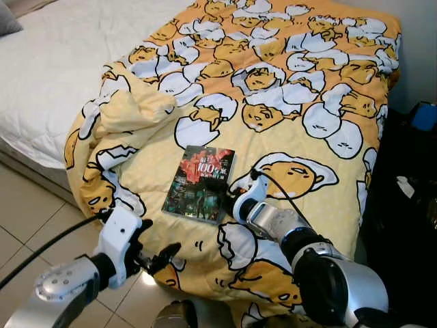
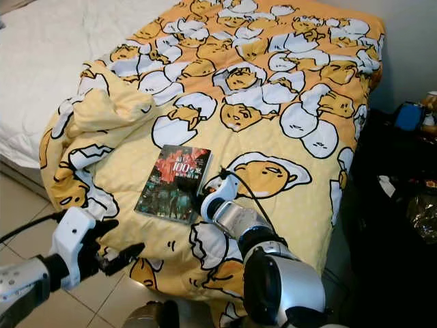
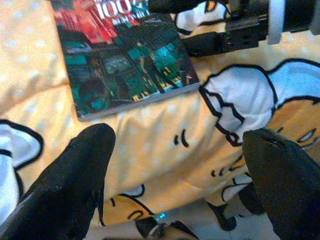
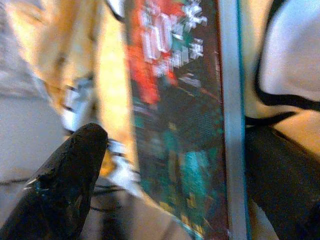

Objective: Clean up the room

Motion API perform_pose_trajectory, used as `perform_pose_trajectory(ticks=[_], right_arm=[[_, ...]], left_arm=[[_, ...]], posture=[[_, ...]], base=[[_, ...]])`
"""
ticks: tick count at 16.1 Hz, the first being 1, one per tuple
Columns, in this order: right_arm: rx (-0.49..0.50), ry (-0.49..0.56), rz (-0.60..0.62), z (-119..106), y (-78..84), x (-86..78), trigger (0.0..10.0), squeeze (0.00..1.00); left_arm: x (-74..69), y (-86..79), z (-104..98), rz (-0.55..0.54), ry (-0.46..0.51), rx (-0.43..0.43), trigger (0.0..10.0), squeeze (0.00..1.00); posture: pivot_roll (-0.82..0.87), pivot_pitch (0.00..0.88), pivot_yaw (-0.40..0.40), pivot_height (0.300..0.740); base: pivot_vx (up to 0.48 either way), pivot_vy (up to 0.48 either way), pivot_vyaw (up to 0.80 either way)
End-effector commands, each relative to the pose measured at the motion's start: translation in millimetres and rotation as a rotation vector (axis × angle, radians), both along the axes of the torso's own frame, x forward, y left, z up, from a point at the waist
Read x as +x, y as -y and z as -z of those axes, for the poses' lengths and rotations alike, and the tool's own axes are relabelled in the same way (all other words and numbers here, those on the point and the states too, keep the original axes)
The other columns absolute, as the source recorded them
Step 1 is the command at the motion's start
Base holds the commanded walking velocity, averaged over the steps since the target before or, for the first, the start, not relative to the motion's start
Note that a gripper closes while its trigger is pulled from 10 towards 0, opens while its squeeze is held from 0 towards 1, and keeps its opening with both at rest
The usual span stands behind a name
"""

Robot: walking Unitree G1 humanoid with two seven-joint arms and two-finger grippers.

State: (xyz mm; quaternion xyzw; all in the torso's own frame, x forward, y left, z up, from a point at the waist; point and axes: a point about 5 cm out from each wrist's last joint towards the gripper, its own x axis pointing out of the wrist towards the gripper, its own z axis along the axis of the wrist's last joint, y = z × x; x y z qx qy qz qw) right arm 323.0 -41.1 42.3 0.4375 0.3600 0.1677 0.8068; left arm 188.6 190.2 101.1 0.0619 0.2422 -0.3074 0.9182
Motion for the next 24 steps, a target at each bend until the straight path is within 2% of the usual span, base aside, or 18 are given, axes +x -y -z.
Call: perform_pose_trajectory(ticks=[1, 6, 9, 12, 16, 17, 18, 20, 24], right_arm=[[0.015, -0.04, -0.08, 5, -42.5, -19.3, 10.0, 0.0], [0.015, -0.065, -0.081, 7, -49.6, -24.0, 10.0, 0.0], [0.087, -0.066, -0.094, 0, -63.8, -26.4, 10.0, 0.0], [0.212, -0.039, -0.117, -20, -87.2, -24.5, 10.0, 0.0], [0.267, -0.02, -0.118, -33, -97.7, -22.1, 10.0, 0.0], [0.273, -0.018, -0.121, -34, -99.3, -22.1, 6.3, 0.0], [0.274, -0.017, -0.122, -34, -99.8, -22.3, 6.3, 0.0], [0.275, -0.015, -0.13, -34, -101.0, -23.2, 0.0, 0.0], [0.22, 0.021, -0.188, -32, -100.2, -25.3, 0.0, 0.0]], left_arm=[[-4.4, 3.3, 0, 0.014, -0.009, 0.005, 10.0, 0.0], [-13.8, 3.8, -2, 0.022, -0.026, 0.006, 10.0, 0.0], [-19.1, 1.7, -4, 0.019, -0.036, 0.01, 10.0, 0.0], [-21.4, -1.8, -4, 0.001, -0.04, 0.016, 10.0, 0.0], [-21.3, -4.8, -4, -0.009, -0.038, 0.02, 10.0, 0.0], [-20.8, -5.4, -4, -0.012, -0.036, 0.021, 10.0, 0.0], [-20.7, -5.5, -4, -0.013, -0.036, 0.021, 10.0, 0.0], [-20.6, -5.5, -4, -0.016, -0.034, 0.02, 10.0, 0.0], [-20.2, -4.9, -2, -0.018, -0.035, 0.019, 10.0, 0.0]], posture=[[0.22, 0.165, 0.028, 0.74], [0.24, 0.228, 0.037, 0.74], [0.25, 0.244, 0.045, 0.74], [0.25, 0.225, 0.042, 0.74], [0.25, 0.21, 0.04, 0.74], [0.25, 0.208, 0.039, 0.74], [0.25, 0.207, 0.038, 0.74], [0.25, 0.206, 0.036, 0.74], [0.24, 0.197, 0.033, 0.74]], base=[[0.0, 0.0, 0.0], [0.0, 0.0, 0.0], [0.0, 0.0, 0.0], [0.0, 0.0, 0.0], [0.0, 0.0, 0.0], [0.0, 0.0, 0.0], [0.0, 0.0, 0.0], [0.0, 0.0, 0.0], [0.0, 0.0, 0.0]])
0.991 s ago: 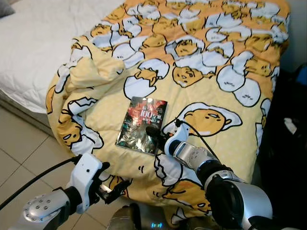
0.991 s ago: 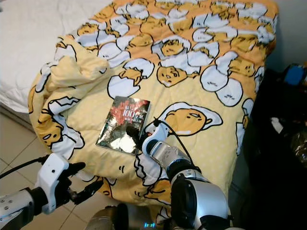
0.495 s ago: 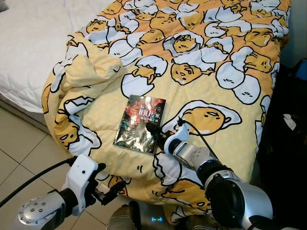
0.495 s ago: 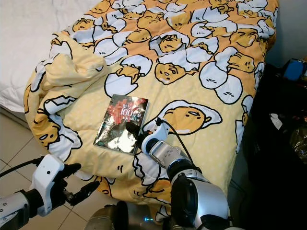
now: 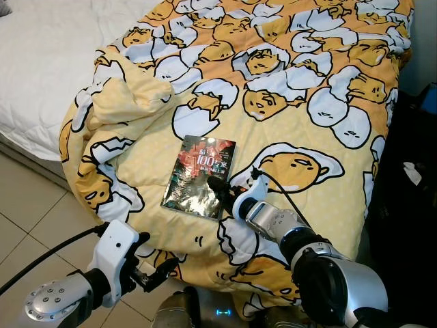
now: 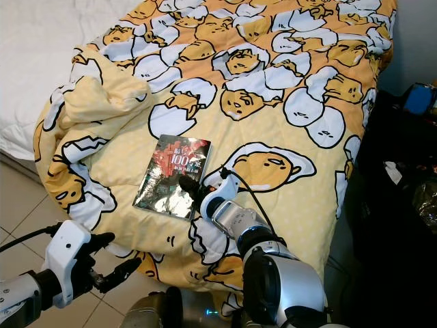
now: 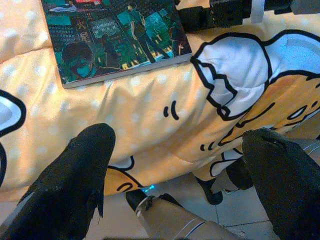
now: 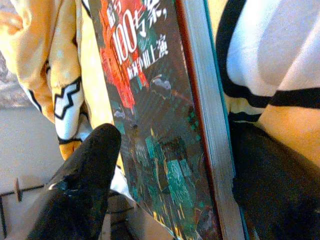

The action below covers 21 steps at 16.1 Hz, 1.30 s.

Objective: Clean up the room

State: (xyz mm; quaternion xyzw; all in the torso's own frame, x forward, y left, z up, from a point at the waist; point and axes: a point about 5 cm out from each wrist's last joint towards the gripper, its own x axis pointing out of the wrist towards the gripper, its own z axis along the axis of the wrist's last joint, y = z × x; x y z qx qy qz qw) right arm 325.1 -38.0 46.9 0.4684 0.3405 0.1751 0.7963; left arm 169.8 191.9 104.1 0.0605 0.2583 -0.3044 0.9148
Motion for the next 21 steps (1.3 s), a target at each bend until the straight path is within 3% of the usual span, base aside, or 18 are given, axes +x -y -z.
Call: perform_pose_trajectory(ticks=[1, 21], right_arm=[[0.146, 0.014, -0.212, -27, -95.8, -26.5, 0.0, 0.0], [0.105, 0.072, -0.274, -27, -90.5, -24.4, 0.0, 0.0]], left_arm=[[0.5, -2.3, 2, -0.01, 0.0, 0.008, 10.0, 0.0], [14.2, -0.3, 8, -0.018, 0.037, -0.003, 10.0, 0.0]], posture=[[0.24, 0.193, 0.032, 0.74], [0.21, 0.091, 0.02, 0.74]], base=[[0.0, 0.0, 0.0], [0.0, 0.0, 0.0]])
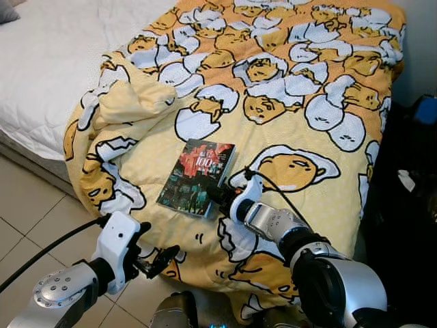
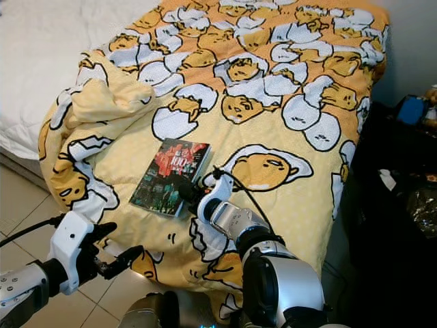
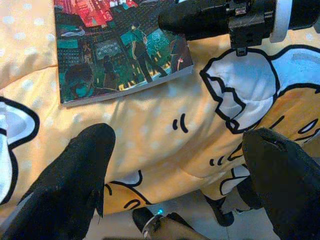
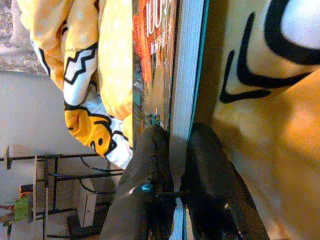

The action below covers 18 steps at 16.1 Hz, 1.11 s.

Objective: Clean up the room

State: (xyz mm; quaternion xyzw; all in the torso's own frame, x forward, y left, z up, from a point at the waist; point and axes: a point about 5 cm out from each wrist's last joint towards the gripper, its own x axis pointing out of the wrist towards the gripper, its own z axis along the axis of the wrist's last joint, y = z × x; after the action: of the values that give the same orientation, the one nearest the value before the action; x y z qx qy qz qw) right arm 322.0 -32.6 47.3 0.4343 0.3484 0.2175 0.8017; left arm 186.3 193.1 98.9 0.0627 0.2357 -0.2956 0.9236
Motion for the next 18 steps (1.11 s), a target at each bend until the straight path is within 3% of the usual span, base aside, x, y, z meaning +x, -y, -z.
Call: perform_pose_trajectory(ticks=[1, 18], right_arm=[[0.135, 0.02, -0.181, -27.0, -85.1, -21.2, 0.0, 0.0], [0.136, 0.029, -0.186, -29.0, -84.5, -19.7, 0.0, 0.0]], left_arm=[[-2.3, 1.0, 3.2, 0.0, -0.012, 0.003, 10.0, 0.0], [-0.3, 1.4, 3.4, -0.004, -0.001, 0.001, 10.0, 0.0]], posture=[[0.21, 0.091, 0.02, 0.74], [0.2, 0.071, 0.016, 0.74]], base=[[0.0, 0.0, 0.0], [0.0, 0.0, 0.0]])
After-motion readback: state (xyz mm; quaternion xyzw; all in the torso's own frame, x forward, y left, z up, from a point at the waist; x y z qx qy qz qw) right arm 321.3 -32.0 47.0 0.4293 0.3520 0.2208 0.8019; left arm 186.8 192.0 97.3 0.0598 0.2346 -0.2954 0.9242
